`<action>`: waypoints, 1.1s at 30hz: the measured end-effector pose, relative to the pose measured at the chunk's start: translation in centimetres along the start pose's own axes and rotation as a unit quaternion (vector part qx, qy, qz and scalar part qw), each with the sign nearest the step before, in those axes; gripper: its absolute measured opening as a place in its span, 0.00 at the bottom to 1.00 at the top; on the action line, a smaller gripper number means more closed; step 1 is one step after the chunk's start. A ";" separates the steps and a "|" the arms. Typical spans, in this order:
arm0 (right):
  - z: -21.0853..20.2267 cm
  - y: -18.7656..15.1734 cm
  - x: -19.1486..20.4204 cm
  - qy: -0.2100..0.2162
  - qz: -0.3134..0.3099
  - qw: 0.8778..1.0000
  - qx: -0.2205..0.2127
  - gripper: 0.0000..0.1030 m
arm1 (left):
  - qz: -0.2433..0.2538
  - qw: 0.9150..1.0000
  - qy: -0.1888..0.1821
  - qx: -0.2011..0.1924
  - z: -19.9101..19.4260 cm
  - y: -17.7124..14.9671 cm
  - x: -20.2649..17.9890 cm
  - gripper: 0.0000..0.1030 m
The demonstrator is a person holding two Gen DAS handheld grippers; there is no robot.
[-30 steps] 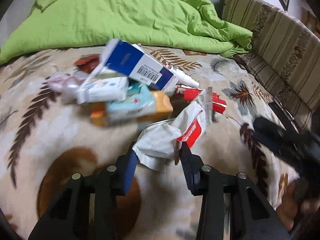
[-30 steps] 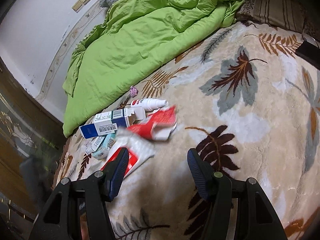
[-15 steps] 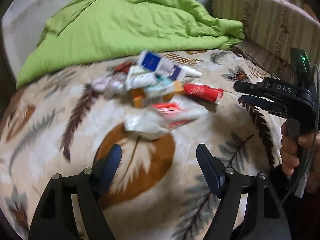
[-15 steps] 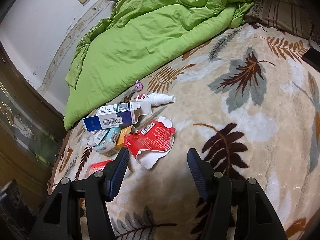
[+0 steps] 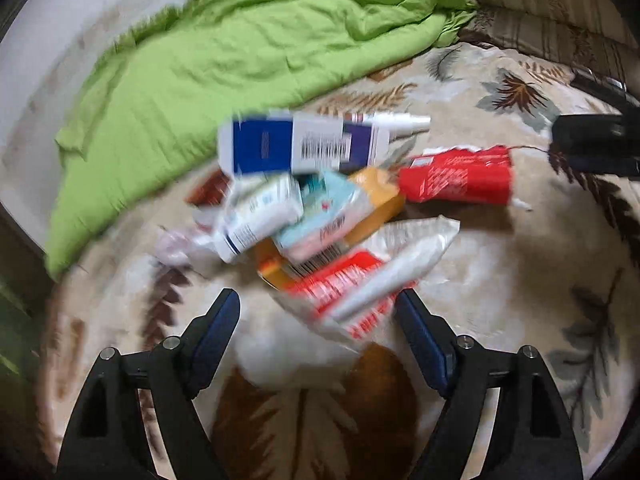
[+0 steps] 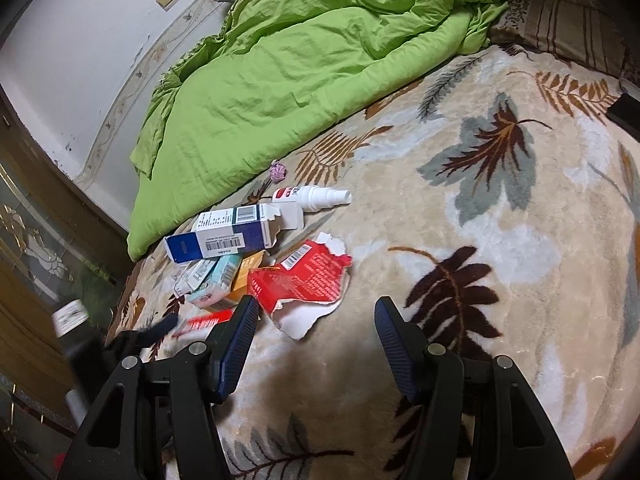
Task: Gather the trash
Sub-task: 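Grasp the white-and-red plastic packet with the left gripper, then grasp the red cardboard carton with the right gripper while the left holds the packet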
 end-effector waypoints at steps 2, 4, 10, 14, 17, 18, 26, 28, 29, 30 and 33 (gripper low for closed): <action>0.5 0.2 0.0 0.000 0.002 1.000 0.002 0.63 | -0.029 0.999 -0.028 0.009 0.7 0.0 0.7 0.58; 1.4 0.6 -0.3 -0.001 0.010 1.000 0.007 0.63 | -0.041 0.999 -0.022 0.009 0.7 -0.2 0.9 0.51; 5.1 1.5 -1.3 0.004 0.034 0.998 0.050 0.63 | -0.114 0.993 -0.037 0.006 -1.2 -1.8 1.9 0.39; 6.1 1.8 -0.4 0.010 0.015 0.999 0.048 0.65 | -0.163 0.985 -0.047 0.005 -3.1 -4.0 2.8 0.39; 7.3 1.7 0.9 0.013 -0.016 0.998 0.060 0.48 | -0.194 0.980 -0.052 0.010 -4.4 -5.2 3.5 0.39; 7.5 1.7 1.4 0.024 -0.026 0.997 0.064 0.34 | -0.205 0.977 -0.058 0.012 -4.8 -5.7 3.8 0.39; 5.4 0.7 4.7 0.034 -0.122 0.991 0.029 0.04 | -0.248 0.968 -0.025 0.004 -7.1 -8.3 4.6 0.39; 4.4 0.1 6.1 0.027 -0.156 0.987 0.013 0.04 | -0.245 0.969 -0.005 -0.005 -7.9 -8.7 4.5 0.39; 3.9 -0.3 6.8 0.027 -0.172 0.985 0.006 0.04 | -0.242 0.970 0.008 -0.010 -8.3 -8.8 4.4 0.39; 3.3 -0.8 7.5 0.029 -0.187 0.982 0.000 0.04 | -0.243 0.970 0.016 -0.015 -8.9 -8.9 4.5 0.39; 1.4 -2.3 9.4 0.032 -0.232 0.972 -0.022 0.04 | -0.252 0.967 0.026 -0.026 -10.0 -9.4 4.7 0.39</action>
Point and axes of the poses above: each gripper's, at about its wrist camera, not at the fingertips, and z roughly the way its jaws point, x to its left, y to its top, the point moved 2 cm from there along z, roughly the way its jaws point, and after that the axes turned 1 degree about -z, right-handed, at the moved point
